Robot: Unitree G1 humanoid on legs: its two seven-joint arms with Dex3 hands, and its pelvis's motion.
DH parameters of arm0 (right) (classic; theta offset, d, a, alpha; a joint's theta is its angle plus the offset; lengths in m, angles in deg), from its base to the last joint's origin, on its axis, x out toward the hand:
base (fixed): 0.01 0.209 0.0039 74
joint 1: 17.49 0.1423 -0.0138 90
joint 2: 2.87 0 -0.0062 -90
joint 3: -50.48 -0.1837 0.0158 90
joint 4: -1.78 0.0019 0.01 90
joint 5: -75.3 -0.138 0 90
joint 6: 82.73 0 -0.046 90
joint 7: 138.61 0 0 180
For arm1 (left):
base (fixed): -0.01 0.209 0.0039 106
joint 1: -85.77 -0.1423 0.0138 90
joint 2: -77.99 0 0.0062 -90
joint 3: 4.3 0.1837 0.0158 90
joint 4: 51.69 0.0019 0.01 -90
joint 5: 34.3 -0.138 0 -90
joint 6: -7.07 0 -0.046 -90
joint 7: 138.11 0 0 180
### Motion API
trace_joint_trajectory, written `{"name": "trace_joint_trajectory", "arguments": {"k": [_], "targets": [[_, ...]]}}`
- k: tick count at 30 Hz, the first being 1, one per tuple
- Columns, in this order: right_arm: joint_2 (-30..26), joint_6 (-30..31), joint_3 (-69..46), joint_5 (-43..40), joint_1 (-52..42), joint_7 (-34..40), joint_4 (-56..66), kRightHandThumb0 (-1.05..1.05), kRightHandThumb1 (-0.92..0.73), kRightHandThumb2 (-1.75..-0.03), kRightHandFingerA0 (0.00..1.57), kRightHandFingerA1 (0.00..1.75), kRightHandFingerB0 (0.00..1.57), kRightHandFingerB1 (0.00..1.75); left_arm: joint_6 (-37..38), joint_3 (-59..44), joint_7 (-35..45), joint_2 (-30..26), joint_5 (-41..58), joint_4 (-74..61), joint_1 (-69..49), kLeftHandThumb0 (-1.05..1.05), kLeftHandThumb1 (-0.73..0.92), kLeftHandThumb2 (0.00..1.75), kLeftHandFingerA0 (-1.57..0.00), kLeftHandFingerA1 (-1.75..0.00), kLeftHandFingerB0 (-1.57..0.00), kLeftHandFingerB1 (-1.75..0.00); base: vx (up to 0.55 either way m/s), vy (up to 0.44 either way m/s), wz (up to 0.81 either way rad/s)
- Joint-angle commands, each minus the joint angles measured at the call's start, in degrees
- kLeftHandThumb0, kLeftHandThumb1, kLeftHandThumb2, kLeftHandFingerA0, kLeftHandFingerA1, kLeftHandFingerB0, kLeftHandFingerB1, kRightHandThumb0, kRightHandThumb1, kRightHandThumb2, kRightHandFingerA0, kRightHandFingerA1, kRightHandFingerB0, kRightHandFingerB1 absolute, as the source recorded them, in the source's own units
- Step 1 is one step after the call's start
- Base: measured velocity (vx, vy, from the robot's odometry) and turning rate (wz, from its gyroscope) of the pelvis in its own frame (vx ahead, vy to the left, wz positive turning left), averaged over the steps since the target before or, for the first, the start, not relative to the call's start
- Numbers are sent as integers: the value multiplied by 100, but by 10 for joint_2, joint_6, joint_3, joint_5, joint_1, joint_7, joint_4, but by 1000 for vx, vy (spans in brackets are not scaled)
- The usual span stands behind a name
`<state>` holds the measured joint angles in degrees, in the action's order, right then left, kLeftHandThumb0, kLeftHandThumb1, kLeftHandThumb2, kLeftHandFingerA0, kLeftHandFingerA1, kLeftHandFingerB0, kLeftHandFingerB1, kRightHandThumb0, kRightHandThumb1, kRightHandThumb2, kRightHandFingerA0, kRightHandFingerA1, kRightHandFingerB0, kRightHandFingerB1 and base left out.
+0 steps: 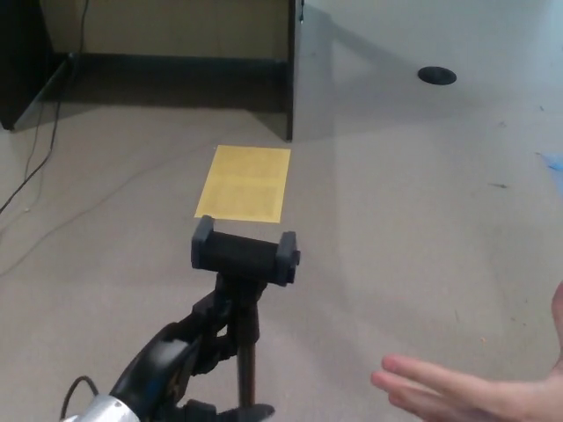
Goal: There is a tripod standing in front of the robot and the robot extends its left arm to grab it. It lifts the tripod and passes it to a person.
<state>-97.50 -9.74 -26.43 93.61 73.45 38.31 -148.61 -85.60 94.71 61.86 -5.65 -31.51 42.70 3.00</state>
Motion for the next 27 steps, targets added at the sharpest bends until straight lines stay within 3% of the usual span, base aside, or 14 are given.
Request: {"name": "trace_joint_trajectory", "arguments": {"k": [1, 13, 22, 23, 25, 26, 27], "targets": [[-5, 7, -5, -4, 4, -11, -1, -36, -70, -61, 61, 40, 43, 34, 2, -2, 0, -15, -22, 53, 26, -32, 16, 80, -3, -48, 0, -48, 0, 0, 0], [-2, 7, -4, -1, 11, -4, -5, -37, -69, -60, 64, 40, 45, 34, 79, 0, -21, -44, -68, 227, 102, -31, 23, 82, -5, -50, 0, -48, 0, 0, 0], [-3, 12, -4, -3, 16, -10, 1, -37, -69, -60, 64, 40, 44, 34, 109, 7, -43, -32, -88, 267, 128, -32, 21, 82, -4, -48, 0, -47, 0, 0, 0], [-3, 12, -4, -3, 17, -10, -2, -37, -69, -60, 64, 40, 44, 34, 111, 7, -43, -30, -88, 265, 128, -62, 39, 71, -22, -44, -6, -30, 0, 0, 0], [-2, 12, -4, -3, 20, -11, -6, -37, -70, -60, 63, 40, 43, 34, 118, 10, -41, -29, -90, 265, 128, -63, 40, 71, -22, -44, -7, -30, 0, 0, 0], [-4, 13, 0, 3, 20, -7, -5, -37, -69, -60, 64, 40, 43, 34, 109, 8, -28, -18, -74, 252, 126, -60, 38, 70, -22, -43, -6, -30, 0, 0, 0], [-5, 11, 0, 3, 21, -7, -6, -37, -69, -60, 64, 40, 43, 34, 112, 9, -24, -15, -72, 248, 125, -31, 20, 81, -3, -48, 0, -48, 0, 0, 0]]}}
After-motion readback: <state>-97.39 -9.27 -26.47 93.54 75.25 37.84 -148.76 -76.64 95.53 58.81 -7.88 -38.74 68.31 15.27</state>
